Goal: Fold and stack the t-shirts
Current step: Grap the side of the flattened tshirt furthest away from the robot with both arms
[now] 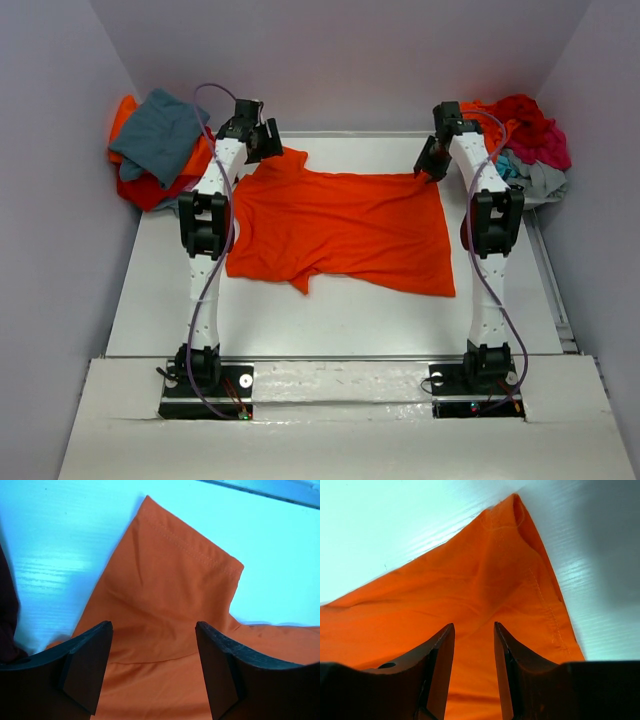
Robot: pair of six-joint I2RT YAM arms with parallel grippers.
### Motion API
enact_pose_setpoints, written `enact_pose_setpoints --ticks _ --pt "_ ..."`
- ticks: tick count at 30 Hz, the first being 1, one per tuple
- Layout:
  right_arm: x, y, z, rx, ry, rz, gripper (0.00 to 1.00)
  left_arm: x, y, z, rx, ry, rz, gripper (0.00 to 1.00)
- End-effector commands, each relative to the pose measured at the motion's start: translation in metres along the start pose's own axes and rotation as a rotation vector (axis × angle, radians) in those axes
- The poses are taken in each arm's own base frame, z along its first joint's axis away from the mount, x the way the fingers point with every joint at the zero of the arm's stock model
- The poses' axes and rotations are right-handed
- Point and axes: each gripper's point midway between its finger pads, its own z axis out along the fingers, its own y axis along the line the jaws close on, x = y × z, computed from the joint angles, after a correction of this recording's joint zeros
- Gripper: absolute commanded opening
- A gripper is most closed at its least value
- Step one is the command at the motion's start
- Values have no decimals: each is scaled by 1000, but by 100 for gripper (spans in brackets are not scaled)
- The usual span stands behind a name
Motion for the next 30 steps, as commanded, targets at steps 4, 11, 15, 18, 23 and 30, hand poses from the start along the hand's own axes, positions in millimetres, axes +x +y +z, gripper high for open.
enact_pose_setpoints --ticks 4,11,15,18,23,30 --pt "-23 -3 0 -28 -62 19 43 -34 -17 -6 103 -102 23 79" --pt "-22 -11 12 -5 -55 26 43 -29 -23 3 175 -88 -7 79" --pt "-24 -20 21 15 -60 34 43 -17 -19 9 172 -58 -11 79" --pt "-28 -26 25 26 -68 53 43 -15 -20 11 179 -52 -11 79" --pt "-36 -35 28 31 -76 76 43 -15 -11 17 191 -46 -39 80" --pt "-31 -36 28 29 -60 68 43 -8 -5 28 175 -34 -40 83"
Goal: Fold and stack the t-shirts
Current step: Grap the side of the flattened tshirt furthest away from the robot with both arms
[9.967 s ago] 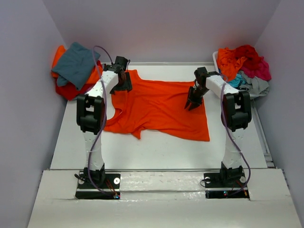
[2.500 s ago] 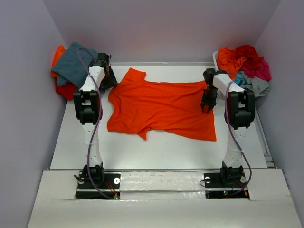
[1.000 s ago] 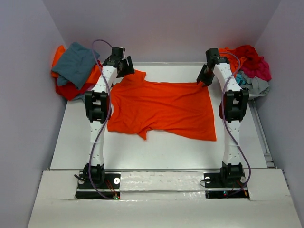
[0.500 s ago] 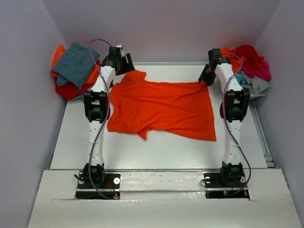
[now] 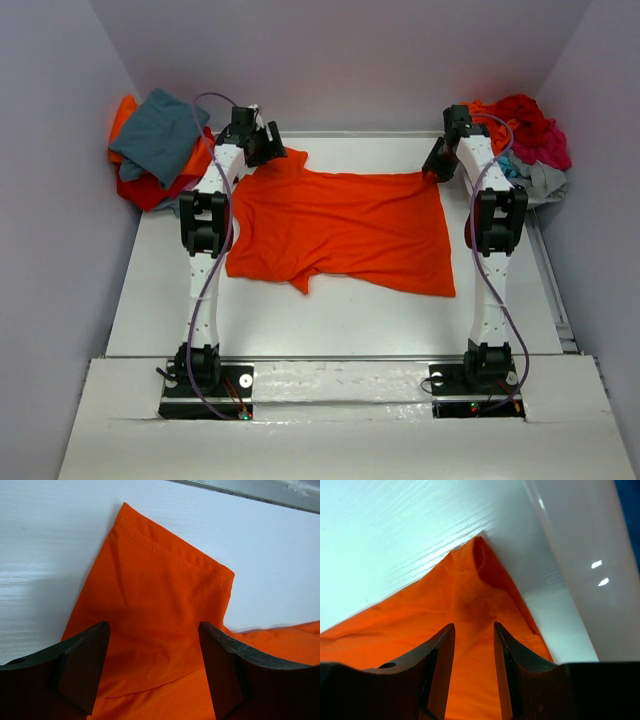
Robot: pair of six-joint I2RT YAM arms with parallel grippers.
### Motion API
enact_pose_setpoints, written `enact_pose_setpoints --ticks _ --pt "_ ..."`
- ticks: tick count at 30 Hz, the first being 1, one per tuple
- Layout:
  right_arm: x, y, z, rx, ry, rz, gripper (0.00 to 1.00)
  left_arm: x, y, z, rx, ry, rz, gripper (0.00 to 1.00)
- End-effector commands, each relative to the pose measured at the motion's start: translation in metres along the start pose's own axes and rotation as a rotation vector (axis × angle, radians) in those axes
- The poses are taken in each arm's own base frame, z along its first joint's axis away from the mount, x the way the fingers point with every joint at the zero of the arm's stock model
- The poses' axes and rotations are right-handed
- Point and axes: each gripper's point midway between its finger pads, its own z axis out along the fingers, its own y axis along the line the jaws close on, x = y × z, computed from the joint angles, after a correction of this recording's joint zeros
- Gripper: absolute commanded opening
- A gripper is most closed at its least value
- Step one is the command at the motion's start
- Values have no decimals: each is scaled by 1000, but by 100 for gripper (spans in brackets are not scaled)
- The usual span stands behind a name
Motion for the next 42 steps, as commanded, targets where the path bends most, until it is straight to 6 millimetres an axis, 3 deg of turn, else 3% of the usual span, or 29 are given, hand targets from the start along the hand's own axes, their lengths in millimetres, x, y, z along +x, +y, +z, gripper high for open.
enact_pose_setpoints --ticks 1,5,12,17,19,24,28,32,34,42 --pt "-4 -13 9 19 -10 14 43 -8 0 2 18 -23 -2 83" --pt "2 -17 9 29 2 11 43 -13 9 1 -8 -37 -8 83" --pt "5 -19 -4 24 -1 5 42 -51 24 -13 -26 -137 -22 83" --pt "5 -23 -9 43 -2 -9 42 -67 16 -18 -5 -191 3 84" --pt "5 -24 -10 47 -1 -13 42 -68 20 -14 13 -190 -13 85" --pt "3 -22 -13 43 -6 -11 42 -48 29 -1 35 -131 -63 85" --pt "5 -17 -19 17 7 8 42 -47 30 -5 20 -122 -54 85" --pt "6 -17 -25 3 -9 -1 43 -59 26 -24 -28 -169 -4 87" --pt "6 -20 -20 17 -3 -12 43 -65 24 -22 -21 -176 -9 88" --pt "-1 -17 -20 17 -25 1 43 -46 35 -9 -5 -117 -28 88"
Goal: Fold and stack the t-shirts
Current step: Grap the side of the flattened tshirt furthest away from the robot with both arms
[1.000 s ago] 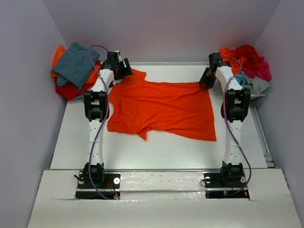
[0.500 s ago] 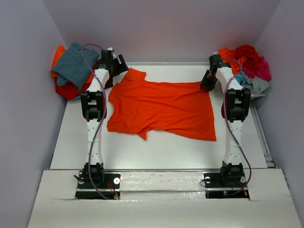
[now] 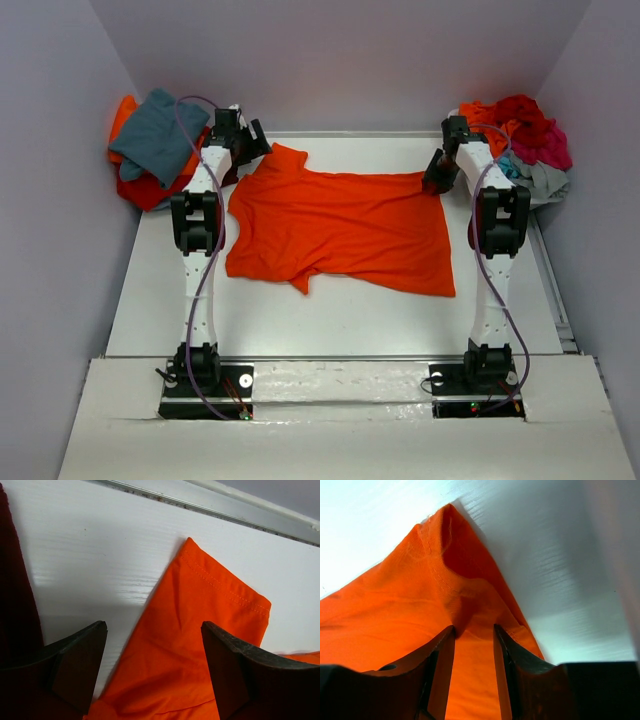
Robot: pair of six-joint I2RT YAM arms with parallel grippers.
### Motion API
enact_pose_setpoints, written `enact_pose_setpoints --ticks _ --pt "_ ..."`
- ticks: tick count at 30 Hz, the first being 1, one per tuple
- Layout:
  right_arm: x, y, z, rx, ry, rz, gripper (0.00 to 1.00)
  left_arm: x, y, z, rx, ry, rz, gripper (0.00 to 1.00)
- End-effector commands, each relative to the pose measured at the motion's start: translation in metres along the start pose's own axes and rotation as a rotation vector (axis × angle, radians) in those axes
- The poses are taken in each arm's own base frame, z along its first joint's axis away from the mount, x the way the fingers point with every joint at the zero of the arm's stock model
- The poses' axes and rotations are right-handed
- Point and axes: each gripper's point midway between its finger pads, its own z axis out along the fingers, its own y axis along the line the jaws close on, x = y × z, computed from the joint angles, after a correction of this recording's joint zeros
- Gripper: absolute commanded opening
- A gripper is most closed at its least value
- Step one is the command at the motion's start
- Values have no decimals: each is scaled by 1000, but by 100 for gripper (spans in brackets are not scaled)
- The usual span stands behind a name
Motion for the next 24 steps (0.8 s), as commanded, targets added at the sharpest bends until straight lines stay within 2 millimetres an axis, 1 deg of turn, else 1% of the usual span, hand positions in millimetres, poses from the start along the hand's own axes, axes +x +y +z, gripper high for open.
enact_pose_setpoints --ticks 1,3,7,10,11,12,13,14,16,17,19,21,24 --pt "-30 -2 -32 -4 -96 26 43 -24 -15 -13 42 -53 32 88" --pt "-38 -2 -41 -2 -129 28 43 -23 -16 -10 56 -50 29 88" --pt "-53 -6 -46 31 -201 40 47 -22 -20 -7 83 -47 17 88" --pt "-63 -4 -47 32 -235 59 50 -20 -22 -4 104 -39 12 89" --pt "-69 -4 -50 38 -255 77 51 -17 -24 -3 115 -32 15 89" --pt "-68 -5 -48 42 -253 83 52 -17 -24 -3 119 -32 17 90" --pt "-73 -1 -51 31 -266 89 53 -16 -23 -2 119 -29 19 91" --pt "-74 0 -49 27 -266 103 54 -14 -22 -1 119 -26 19 92" --pt "-80 4 -52 17 -277 116 54 -12 -24 2 138 -18 17 92" --pt "-79 4 -48 18 -269 121 54 -8 -28 3 164 -6 9 92" --pt "-80 5 -48 18 -271 123 54 0 -29 6 188 18 -1 92" --pt "-84 5 -52 19 -287 118 54 8 -30 10 211 43 -18 92" --pt "-83 3 -54 23 -292 106 54 17 -33 15 247 68 -40 92"
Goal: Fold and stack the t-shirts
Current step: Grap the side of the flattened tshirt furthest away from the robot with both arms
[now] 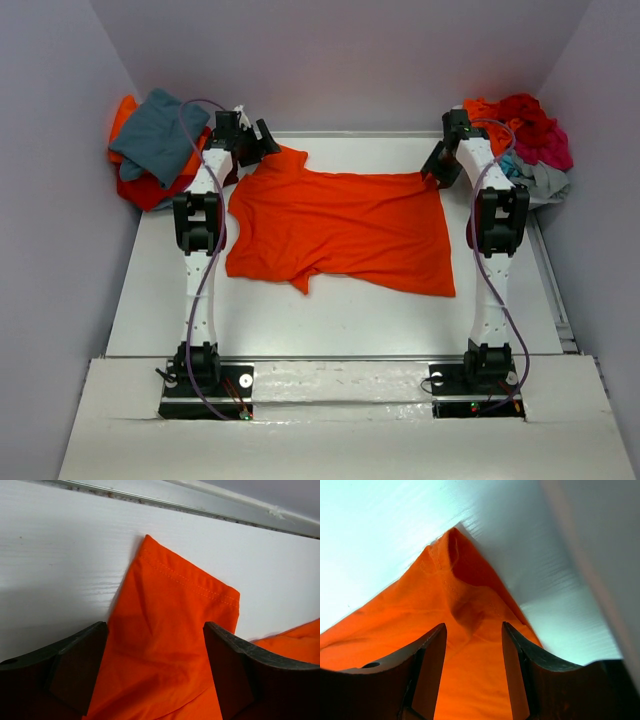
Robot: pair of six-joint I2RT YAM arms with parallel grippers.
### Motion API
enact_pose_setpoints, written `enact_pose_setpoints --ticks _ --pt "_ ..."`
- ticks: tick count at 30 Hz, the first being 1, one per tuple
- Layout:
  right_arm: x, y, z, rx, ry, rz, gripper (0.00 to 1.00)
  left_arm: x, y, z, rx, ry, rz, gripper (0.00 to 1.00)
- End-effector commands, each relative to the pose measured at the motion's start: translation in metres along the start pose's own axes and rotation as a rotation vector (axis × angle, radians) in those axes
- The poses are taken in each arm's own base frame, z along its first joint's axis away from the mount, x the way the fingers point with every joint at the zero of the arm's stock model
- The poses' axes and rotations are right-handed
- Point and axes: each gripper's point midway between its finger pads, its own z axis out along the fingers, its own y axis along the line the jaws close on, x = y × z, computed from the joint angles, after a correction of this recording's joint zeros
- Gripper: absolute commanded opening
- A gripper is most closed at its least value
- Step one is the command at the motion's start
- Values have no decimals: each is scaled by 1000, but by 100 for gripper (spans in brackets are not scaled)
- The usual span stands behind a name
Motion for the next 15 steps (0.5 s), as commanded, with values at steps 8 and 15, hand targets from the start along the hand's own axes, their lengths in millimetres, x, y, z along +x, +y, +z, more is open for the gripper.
enact_pose_setpoints --ticks 8,15 --pt "-63 2 -39 -13 -220 18 54 14 -9 16 121 35 -68 92" --pt "-59 0 -23 5 -202 9 54 5 12 9 25 20 -107 92"
